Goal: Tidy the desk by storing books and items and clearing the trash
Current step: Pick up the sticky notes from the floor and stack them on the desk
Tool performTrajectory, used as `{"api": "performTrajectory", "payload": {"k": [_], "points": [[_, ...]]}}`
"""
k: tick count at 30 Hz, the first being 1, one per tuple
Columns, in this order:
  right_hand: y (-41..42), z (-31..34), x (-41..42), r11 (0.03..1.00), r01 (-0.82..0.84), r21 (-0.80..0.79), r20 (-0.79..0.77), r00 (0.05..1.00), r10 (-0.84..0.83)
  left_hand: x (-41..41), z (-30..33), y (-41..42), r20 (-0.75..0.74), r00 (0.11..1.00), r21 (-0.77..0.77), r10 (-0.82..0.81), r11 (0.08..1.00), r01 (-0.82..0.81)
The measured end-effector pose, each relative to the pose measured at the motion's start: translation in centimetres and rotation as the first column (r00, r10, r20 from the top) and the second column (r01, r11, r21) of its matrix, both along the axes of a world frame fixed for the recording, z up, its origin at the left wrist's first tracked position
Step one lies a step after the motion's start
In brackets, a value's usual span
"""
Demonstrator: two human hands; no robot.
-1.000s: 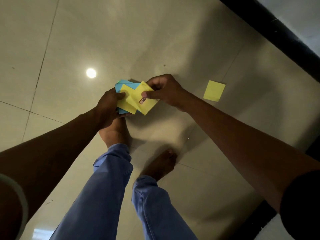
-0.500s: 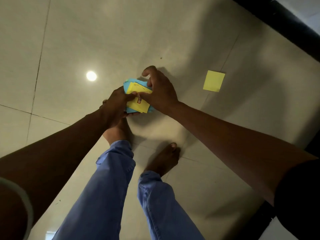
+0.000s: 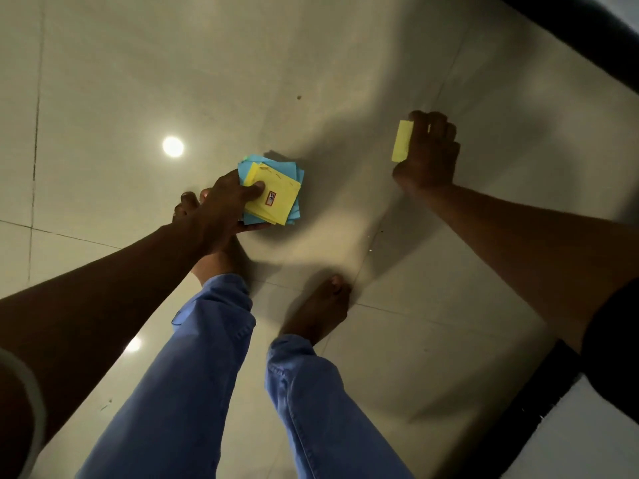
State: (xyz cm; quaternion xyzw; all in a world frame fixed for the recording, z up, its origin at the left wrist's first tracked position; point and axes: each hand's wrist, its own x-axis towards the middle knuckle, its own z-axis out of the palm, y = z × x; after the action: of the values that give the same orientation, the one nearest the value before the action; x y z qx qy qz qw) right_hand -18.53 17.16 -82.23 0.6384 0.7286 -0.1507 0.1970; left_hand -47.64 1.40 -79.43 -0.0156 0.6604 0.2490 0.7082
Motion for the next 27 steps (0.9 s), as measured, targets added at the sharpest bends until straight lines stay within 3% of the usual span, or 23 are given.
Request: {"api": "performTrajectory", "payload": {"k": [5, 12, 18, 20, 22, 24, 27], "points": [[1.6, -0.7, 1.9, 0.993, -0.101, -0.054, 0.081, 0.991, 0.105, 1.0, -0.2, 0.5, -0.018, 1.0, -0.021, 0.02, 1.0, -0.021], [3.3, -1.0, 3.1, 0.986, -0.065, -0.151, 0.126, 0.988, 0.085, 1.8, -0.3, 0.4, -0.002, 1.0, -0.016, 0.028, 0.999, -0.028], [1.9, 1.2, 2.9, 0.931, 0.242, -0.275, -0.099, 0.956, -0.277, 2.0, 1.3, 0.7, 0.033, 0.998, -0.007, 0.051, 0.999, -0.05], [1.1, 2.4, 2.1, 0.835, 0.432, -0.341, -0.18, 0.842, -0.509, 1.8, 2.3, 1.1, 0.042, 0.997, 0.004, 0.065, 0.998, -0.066], [0.3, 4.2, 0.6, 0.635, 0.599, -0.488, -0.257, 0.596, -0.761, 1.4, 3.4, 1.7, 0.049, 0.994, 0.015, 0.097, 0.995, -0.098], [-0.7, 6.5, -1.3, 0.477, 0.644, -0.598, -0.297, 0.375, -0.878, 0.7, 4.8, 2.2, 0.036, 0.991, 0.03, 0.129, 0.991, -0.13], [-2.0, 10.8, -5.3, 0.336, 0.66, -0.672, -0.316, 0.155, -0.936, -0.6, 7.4, 2.7, 0.014, 0.976, 0.02, 0.219, 0.976, -0.219]]}}
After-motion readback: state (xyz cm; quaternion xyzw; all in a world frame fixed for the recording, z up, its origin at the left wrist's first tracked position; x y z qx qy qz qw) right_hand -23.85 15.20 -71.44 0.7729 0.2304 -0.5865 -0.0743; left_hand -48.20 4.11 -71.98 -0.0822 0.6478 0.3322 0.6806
